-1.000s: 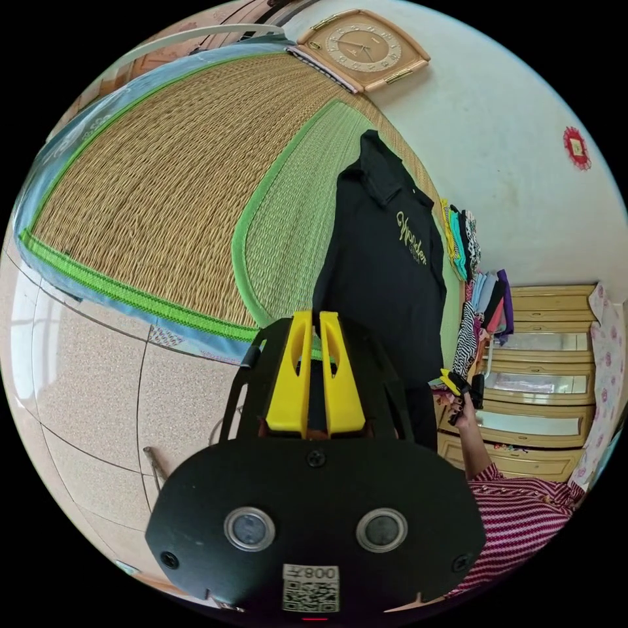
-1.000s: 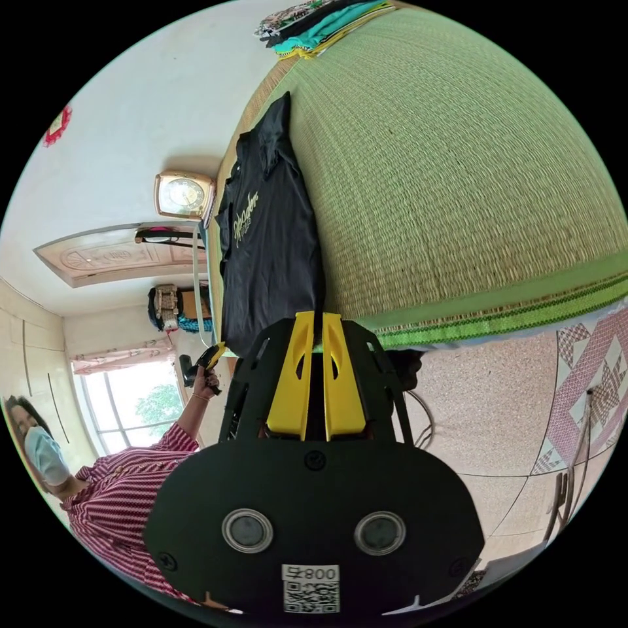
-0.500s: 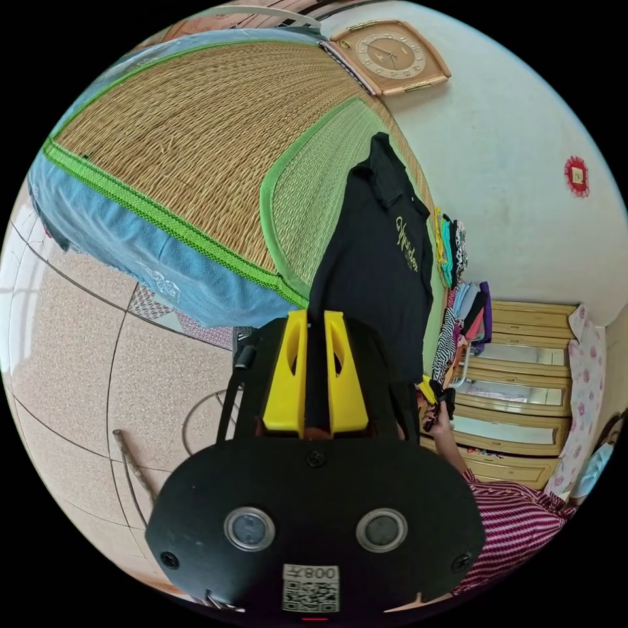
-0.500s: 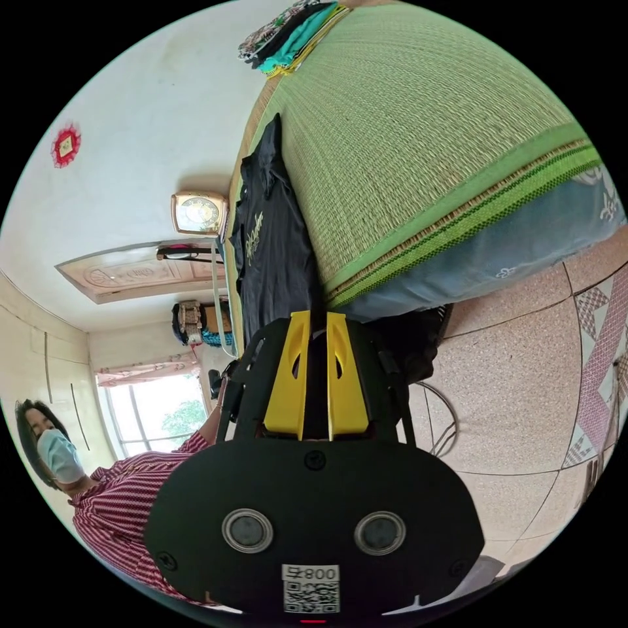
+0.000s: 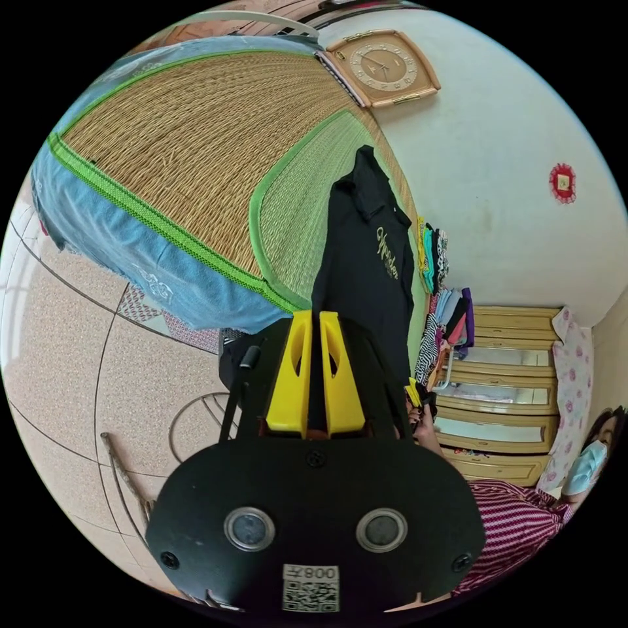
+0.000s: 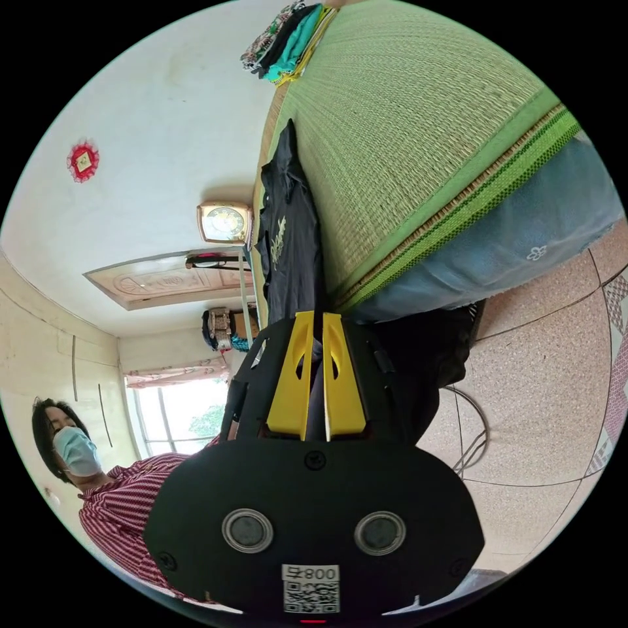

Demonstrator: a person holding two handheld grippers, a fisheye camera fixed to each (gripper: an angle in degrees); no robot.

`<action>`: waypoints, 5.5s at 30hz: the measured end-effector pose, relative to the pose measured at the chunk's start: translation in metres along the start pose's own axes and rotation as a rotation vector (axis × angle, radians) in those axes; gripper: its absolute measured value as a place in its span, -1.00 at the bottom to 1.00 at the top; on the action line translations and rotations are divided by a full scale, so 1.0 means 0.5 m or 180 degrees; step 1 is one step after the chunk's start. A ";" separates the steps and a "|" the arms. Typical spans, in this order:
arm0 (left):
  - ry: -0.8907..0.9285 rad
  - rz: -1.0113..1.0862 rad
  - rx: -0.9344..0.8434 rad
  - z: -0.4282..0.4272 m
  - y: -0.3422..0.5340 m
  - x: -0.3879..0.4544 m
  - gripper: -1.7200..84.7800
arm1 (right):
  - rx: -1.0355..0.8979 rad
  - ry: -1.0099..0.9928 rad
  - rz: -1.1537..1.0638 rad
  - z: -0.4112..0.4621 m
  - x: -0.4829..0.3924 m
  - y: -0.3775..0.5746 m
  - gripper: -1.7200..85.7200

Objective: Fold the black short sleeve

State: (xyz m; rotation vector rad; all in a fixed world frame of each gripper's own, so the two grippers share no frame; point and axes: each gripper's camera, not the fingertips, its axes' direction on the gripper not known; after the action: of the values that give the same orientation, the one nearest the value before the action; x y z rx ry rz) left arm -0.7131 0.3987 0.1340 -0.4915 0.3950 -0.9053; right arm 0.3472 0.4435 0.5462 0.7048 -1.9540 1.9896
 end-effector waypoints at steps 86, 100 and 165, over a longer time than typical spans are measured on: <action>0.0914 0.0859 0.0427 -0.097 0.003 0.200 -0.91 | -0.0023 -0.0383 -0.0694 -0.168 -0.149 -0.128 -0.91; 0.0696 0.0332 0.0424 0.079 -0.339 0.241 -0.92 | -0.0301 -0.0062 -0.0289 -0.035 -0.005 -0.459 -0.91; 0.0859 0.0335 -0.0211 0.478 -0.856 0.481 -0.95 | -0.1276 0.3712 -0.3904 1.048 0.022 0.046 -0.76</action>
State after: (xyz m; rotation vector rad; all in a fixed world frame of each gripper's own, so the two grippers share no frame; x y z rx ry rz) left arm -0.7302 0.0349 0.5408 -0.4059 0.6921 -0.8605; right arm 0.4073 -0.0770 0.5192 0.3062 -0.7532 0.7960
